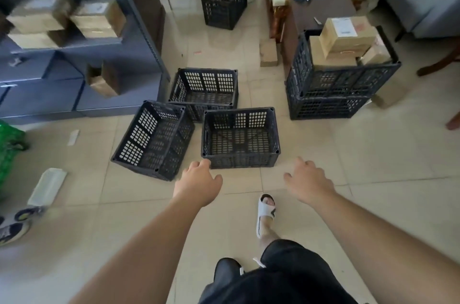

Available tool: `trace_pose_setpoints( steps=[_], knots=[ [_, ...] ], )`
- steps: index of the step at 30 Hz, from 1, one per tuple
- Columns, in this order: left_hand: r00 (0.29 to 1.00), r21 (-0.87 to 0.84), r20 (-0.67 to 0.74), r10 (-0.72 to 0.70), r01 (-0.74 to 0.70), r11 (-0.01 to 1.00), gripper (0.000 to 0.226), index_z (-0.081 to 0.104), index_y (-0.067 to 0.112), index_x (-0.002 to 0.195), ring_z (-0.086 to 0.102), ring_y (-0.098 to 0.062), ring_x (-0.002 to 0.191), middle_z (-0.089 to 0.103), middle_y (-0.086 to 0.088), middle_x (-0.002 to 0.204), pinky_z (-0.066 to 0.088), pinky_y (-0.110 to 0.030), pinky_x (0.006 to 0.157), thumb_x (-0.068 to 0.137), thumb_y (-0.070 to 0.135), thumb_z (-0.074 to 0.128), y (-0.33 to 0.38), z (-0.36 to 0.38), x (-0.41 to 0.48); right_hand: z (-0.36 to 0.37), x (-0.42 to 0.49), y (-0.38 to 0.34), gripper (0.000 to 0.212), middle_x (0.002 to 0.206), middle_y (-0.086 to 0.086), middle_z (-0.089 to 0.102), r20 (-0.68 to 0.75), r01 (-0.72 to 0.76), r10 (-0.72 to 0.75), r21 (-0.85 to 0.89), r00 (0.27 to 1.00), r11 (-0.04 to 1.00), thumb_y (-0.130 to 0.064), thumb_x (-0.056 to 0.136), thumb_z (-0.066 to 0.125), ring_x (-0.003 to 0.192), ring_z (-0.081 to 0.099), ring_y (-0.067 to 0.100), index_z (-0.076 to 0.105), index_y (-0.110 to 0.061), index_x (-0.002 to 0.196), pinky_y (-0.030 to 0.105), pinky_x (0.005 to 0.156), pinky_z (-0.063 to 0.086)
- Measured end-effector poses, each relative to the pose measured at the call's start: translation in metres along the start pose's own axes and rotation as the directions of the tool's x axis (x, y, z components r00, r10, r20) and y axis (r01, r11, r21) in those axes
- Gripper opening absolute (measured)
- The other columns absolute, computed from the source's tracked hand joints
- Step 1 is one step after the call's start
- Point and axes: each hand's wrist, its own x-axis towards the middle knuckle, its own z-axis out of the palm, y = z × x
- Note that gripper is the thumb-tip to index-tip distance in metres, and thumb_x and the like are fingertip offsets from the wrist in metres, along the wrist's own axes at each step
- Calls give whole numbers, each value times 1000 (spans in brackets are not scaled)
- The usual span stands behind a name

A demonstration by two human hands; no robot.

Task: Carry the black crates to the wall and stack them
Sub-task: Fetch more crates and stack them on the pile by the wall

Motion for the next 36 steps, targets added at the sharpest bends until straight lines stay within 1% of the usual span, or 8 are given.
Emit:
trace_pose_setpoints(
  steps=[10, 14, 19, 22, 27, 29, 33, 36],
  knots=[
    [995, -49, 27, -98, 99, 994, 60, 38, 22, 154, 43, -32, 138, 43, -6, 153, 43, -50, 105, 99, 45, 46, 59, -63, 139, -65, 170, -42, 50, 144, 14, 48, 89, 20, -27, 68, 996, 997, -42, 102, 42, 129, 49, 39, 42, -21, 147, 48, 101, 45],
    [981, -171, 104, -164, 180, 969, 62, 38, 20, 154, 48, -34, 134, 45, -9, 152, 46, -43, 103, 98, 43, 51, 61, -74, 192, -79, 225, -63, 44, 137, 14, 52, 111, 8, -15, 64, 994, 998, -42, 102, 44, 123, 52, 39, 46, -19, 139, 48, 98, 48],
    [965, -195, 179, -194, 228, 954, 57, 41, 21, 151, 55, -31, 124, 50, -9, 148, 47, -38, 99, 98, 39, 53, 52, -82, 264, -82, 290, -87, 54, 141, 15, 52, 143, -43, 32, 76, 989, 996, -44, 102, 49, 125, 54, 39, 41, -18, 149, 47, 101, 48],
    [955, -221, 232, -188, 240, 945, 58, 40, 19, 152, 60, -27, 107, 54, -10, 144, 50, -37, 88, 98, 35, 53, 44, -81, 313, -75, 329, -99, 52, 135, 17, 55, 162, -119, 101, 107, 982, 987, -42, 100, 52, 121, 56, 40, 45, -15, 144, 46, 97, 50],
    [931, -239, 330, -158, 244, 940, 60, 39, 19, 155, 64, -24, 100, 56, -7, 143, 54, -36, 81, 99, 34, 53, 32, -73, 399, -52, 387, -115, 50, 132, 20, 55, 199, -237, 204, 162, 959, 958, -38, 100, 52, 118, 56, 40, 44, -11, 142, 44, 94, 49],
    [923, -224, 354, -153, 242, 944, 62, 38, 19, 155, 65, -27, 102, 55, -8, 145, 56, -38, 84, 97, 33, 53, 27, -64, 433, -40, 412, -121, 52, 135, 21, 55, 213, -264, 227, 166, 950, 950, -36, 101, 52, 120, 57, 41, 43, -10, 145, 43, 94, 48],
    [912, -190, 376, -165, 250, 949, 58, 41, 18, 153, 60, -30, 114, 55, -9, 145, 50, -37, 91, 98, 32, 54, 18, -28, 497, 0, 464, -124, 44, 121, 16, 58, 243, -312, 262, 197, 934, 930, -35, 98, 51, 106, 59, 39, 47, -10, 134, 42, 88, 52],
    [900, -192, 386, -203, 293, 936, 52, 44, 16, 149, 62, -29, 105, 59, -10, 136, 49, -33, 75, 100, 30, 53, 6, 14, 543, 40, 508, -121, 50, 128, 15, 58, 272, -340, 278, 215, 921, 915, -35, 97, 50, 112, 59, 38, 44, -13, 142, 43, 91, 53]
  ],
)
